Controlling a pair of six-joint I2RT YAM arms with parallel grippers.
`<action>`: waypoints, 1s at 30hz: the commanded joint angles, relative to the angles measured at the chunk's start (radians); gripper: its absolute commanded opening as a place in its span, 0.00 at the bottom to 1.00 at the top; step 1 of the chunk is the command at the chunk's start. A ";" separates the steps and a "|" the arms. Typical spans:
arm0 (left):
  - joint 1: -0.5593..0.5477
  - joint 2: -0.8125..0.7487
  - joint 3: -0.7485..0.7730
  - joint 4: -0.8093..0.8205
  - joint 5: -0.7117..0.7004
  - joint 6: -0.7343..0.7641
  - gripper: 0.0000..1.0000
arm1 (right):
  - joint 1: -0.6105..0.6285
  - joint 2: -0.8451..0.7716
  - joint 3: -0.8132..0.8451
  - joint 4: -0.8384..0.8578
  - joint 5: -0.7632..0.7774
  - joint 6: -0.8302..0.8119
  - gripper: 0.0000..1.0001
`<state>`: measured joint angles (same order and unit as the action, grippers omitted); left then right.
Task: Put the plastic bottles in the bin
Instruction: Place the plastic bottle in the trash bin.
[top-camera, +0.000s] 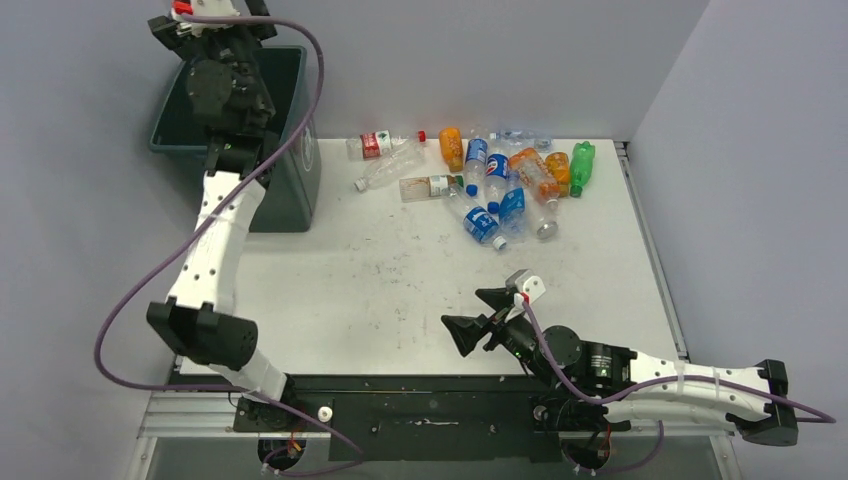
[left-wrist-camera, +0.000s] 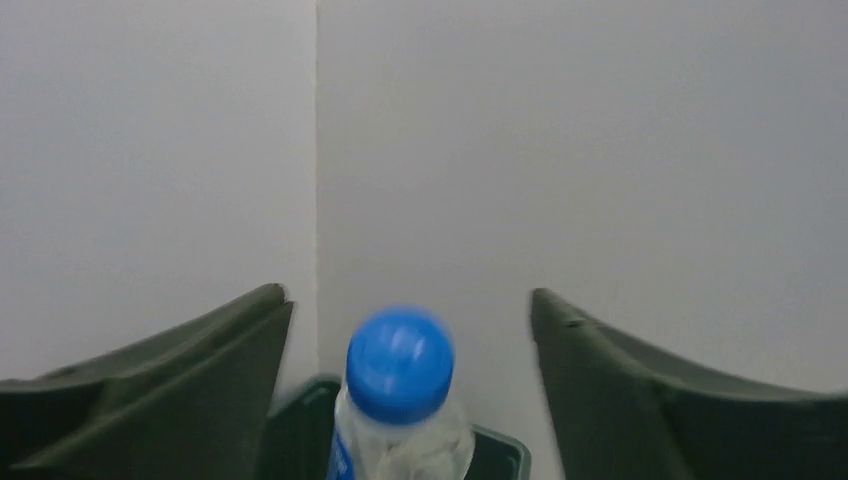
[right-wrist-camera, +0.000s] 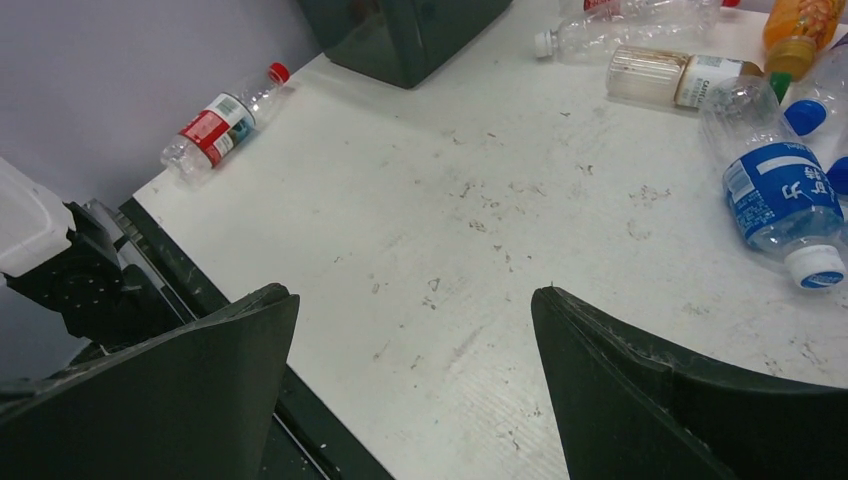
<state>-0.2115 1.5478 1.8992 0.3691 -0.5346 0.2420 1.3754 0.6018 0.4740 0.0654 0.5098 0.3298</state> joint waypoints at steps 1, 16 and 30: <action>0.031 0.120 0.077 0.091 -0.027 -0.042 0.97 | 0.003 -0.028 0.052 -0.061 0.039 0.005 0.90; -0.580 -0.286 -0.390 0.012 -0.424 0.298 0.96 | -0.002 0.031 -0.065 0.140 0.026 0.041 0.90; -0.089 -0.365 -0.787 -1.188 -0.078 -0.566 0.96 | -0.015 0.171 -0.038 0.242 -0.039 0.047 0.90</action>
<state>-0.4236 1.1358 1.2396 -0.6243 -0.7551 -0.1577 1.3682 0.7464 0.4084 0.2237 0.5064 0.3717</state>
